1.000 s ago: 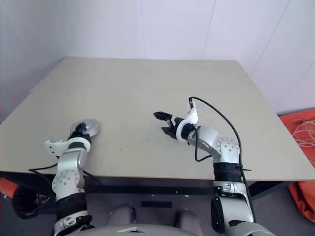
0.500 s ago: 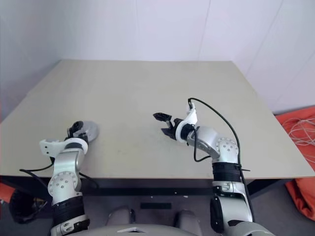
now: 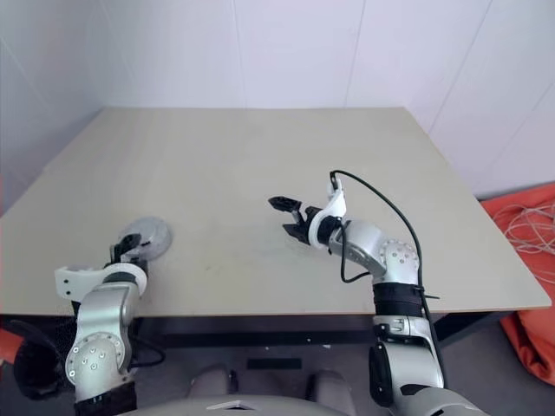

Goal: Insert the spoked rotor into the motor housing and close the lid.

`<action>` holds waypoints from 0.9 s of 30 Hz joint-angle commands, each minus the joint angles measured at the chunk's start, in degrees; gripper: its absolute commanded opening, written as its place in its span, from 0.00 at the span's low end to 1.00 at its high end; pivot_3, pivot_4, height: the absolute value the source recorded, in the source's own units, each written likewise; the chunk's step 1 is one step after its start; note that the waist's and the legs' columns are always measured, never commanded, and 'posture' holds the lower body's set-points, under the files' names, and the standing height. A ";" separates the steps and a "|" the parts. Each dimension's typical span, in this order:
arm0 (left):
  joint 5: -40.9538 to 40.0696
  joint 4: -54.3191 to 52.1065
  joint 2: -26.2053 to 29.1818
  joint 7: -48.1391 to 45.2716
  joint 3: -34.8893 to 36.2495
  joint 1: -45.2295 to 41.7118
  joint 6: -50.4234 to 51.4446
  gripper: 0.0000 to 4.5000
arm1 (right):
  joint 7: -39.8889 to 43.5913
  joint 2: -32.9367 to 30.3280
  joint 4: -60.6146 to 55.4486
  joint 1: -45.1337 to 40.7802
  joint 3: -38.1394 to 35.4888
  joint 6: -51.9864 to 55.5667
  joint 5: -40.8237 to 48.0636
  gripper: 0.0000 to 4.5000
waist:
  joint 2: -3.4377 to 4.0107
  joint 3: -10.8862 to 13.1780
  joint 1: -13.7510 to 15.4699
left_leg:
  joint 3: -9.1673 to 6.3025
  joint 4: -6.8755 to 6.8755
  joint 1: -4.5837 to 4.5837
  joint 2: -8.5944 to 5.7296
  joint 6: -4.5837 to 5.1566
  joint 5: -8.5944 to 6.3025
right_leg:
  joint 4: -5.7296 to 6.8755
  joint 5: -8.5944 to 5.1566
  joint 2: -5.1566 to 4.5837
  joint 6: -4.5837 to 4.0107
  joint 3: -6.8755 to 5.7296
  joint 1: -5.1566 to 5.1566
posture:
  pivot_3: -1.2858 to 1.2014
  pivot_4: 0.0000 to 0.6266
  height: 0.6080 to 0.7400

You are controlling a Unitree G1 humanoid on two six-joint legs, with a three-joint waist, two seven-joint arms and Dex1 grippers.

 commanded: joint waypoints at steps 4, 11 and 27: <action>-17.06 -3.15 3.33 2.45 -8.27 2.00 11.50 0.99 | 3.03 -1.07 -1.56 -1.33 0.40 2.64 -1.46 1.00 | 0.16 -0.18 1.36 | -0.02 0.09 0.00 -0.20 0.00 0.00 | 0.01 -0.03 -0.14 0.02 0.02 -0.03 | 0.52 0.00 1.00; -23.22 -5.18 7.70 0.65 -12.25 -2.59 13.26 0.99 | 7.02 -2.95 -4.59 0.06 0.16 3.96 -4.53 1.00 | 0.00 -0.10 1.23 | -0.12 0.82 -0.38 -0.09 0.01 -0.01 | 0.01 0.02 -0.10 0.11 0.06 -0.12 | 0.52 0.00 1.00; 36.04 2.90 30.56 -29.60 -22.90 -4.94 8.14 0.99 | 39.65 -16.51 -22.95 13.03 19.15 -32.11 -65.41 1.00 | -0.07 -0.11 0.42 | -0.09 0.88 -0.81 0.07 0.11 -0.06 | -0.02 0.13 -0.07 0.30 0.04 -0.42 | 0.52 0.00 1.00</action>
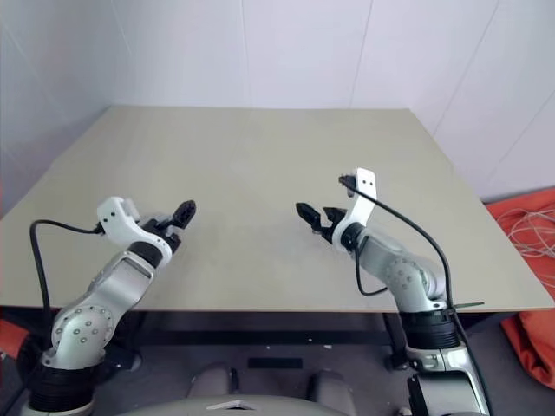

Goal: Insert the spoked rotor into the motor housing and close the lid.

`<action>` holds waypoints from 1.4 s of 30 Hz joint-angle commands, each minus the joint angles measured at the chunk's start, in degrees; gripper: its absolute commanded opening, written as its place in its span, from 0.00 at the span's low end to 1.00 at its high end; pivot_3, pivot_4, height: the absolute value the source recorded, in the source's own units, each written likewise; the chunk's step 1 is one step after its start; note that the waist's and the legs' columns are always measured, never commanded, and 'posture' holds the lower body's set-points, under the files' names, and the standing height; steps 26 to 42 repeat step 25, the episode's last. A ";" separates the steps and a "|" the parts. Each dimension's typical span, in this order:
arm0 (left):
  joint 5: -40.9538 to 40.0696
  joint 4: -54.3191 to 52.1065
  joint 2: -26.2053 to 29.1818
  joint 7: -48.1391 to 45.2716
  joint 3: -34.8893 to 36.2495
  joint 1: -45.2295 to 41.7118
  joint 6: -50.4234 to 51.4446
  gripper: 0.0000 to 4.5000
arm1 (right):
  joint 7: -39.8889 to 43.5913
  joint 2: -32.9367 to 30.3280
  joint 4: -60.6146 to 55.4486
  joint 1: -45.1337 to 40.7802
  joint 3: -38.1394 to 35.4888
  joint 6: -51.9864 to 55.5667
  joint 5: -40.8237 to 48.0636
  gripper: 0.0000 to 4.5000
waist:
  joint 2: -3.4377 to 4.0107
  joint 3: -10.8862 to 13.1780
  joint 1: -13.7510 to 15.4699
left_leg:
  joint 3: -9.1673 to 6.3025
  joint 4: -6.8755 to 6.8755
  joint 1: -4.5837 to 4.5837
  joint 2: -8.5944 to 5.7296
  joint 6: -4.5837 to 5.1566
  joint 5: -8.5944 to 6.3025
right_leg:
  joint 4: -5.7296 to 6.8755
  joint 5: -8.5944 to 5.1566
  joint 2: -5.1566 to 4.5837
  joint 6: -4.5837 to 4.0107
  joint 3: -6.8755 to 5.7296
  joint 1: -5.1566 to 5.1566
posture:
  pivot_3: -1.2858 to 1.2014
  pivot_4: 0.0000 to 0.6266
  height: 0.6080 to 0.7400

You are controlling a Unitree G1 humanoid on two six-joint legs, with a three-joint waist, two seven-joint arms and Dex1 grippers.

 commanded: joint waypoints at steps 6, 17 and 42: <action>32.50 6.32 -1.37 -11.27 -7.17 4.39 -15.99 0.99 | 7.01 -0.24 1.87 5.53 3.55 -23.39 -24.22 1.00 | 0.06 0.05 -0.13 | 0.01 -0.02 0.02 0.18 0.21 -0.12 | 0.04 -0.08 0.02 -0.16 0.03 -0.02 | 0.52 0.00 1.00; 45.67 9.23 -6.67 -19.68 -6.28 6.55 -26.89 0.99 | 7.45 5.03 6.24 8.13 -0.64 -32.92 -32.07 1.00 | 0.17 0.11 -0.45 | 0.11 -0.03 0.46 0.19 0.53 -0.31 | 0.05 -0.07 0.01 -0.23 0.15 0.22 | 0.52 0.00 1.00; 48.04 7.14 -11.20 -19.89 -2.50 10.97 -28.62 0.99 | 4.50 8.99 6.55 10.02 -4.73 -35.76 -34.19 1.00 | 0.24 0.15 -0.46 | 0.15 -0.05 0.60 0.21 0.63 -0.37 | 0.05 -0.08 0.02 -0.28 0.19 0.33 | 0.52 0.00 1.00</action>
